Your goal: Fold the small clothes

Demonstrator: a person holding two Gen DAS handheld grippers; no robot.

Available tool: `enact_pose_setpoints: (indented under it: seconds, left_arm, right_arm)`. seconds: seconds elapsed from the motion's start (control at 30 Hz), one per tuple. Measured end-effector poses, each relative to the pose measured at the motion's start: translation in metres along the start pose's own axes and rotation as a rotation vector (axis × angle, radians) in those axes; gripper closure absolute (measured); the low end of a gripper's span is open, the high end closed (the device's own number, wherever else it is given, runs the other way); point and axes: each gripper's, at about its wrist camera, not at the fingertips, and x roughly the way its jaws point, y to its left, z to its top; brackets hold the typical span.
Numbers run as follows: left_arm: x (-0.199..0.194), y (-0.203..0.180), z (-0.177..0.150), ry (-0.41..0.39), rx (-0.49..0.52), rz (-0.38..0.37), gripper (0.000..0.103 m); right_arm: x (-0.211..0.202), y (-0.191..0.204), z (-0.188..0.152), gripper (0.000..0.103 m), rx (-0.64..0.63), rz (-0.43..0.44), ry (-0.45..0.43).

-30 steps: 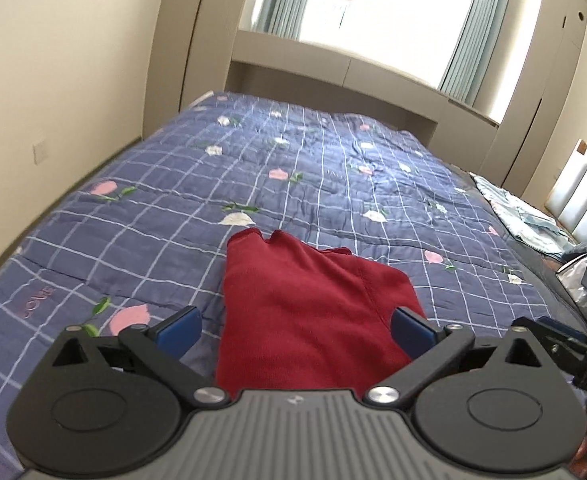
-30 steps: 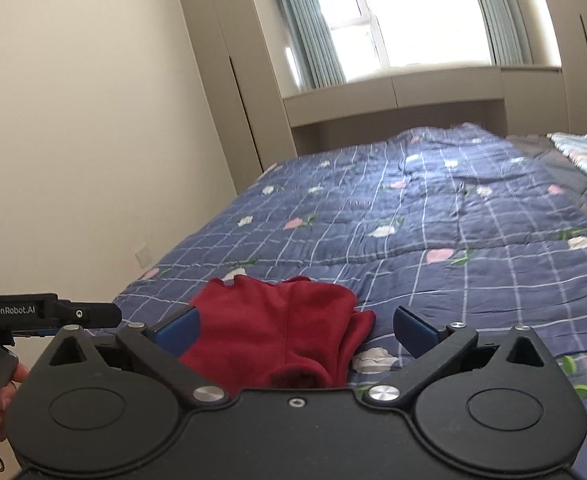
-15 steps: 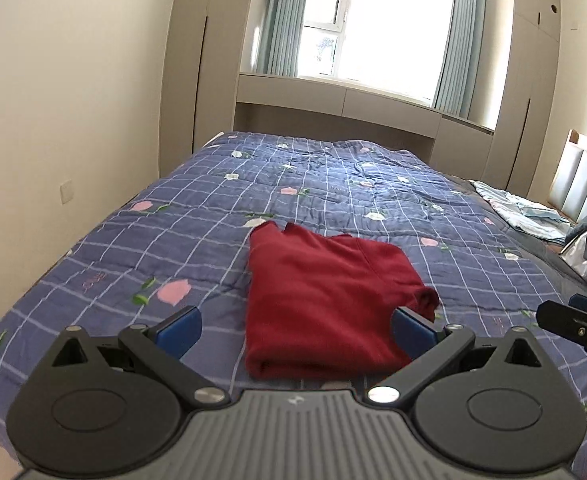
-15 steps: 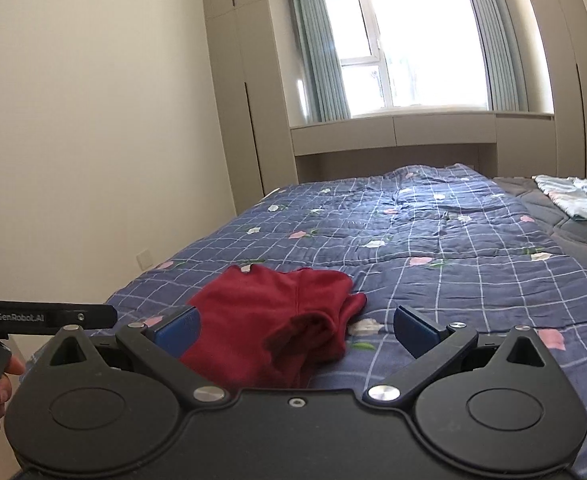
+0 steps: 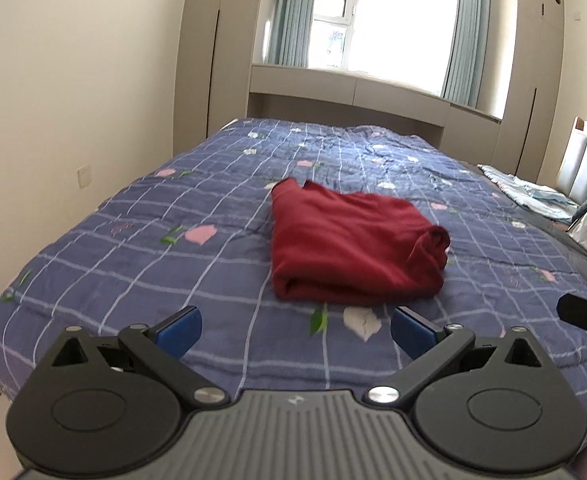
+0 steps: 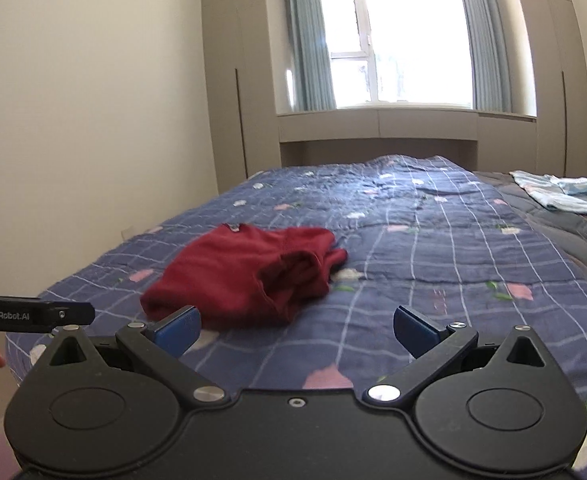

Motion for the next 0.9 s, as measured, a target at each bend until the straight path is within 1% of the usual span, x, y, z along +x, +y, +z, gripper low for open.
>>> enact_pose_setpoints:
  seconds: [0.27, 0.9]
  left_arm:
    - [0.0, 0.001, -0.012, 0.03, 0.004, 0.005, 0.0]
    - [0.005, 0.002, -0.013, 0.053, -0.003, 0.003, 0.0]
  right_arm:
    - [0.0, -0.004, -0.007, 0.001, 0.028, -0.013, 0.017]
    - [0.006, -0.005, -0.011, 0.001, 0.035, -0.006, 0.038]
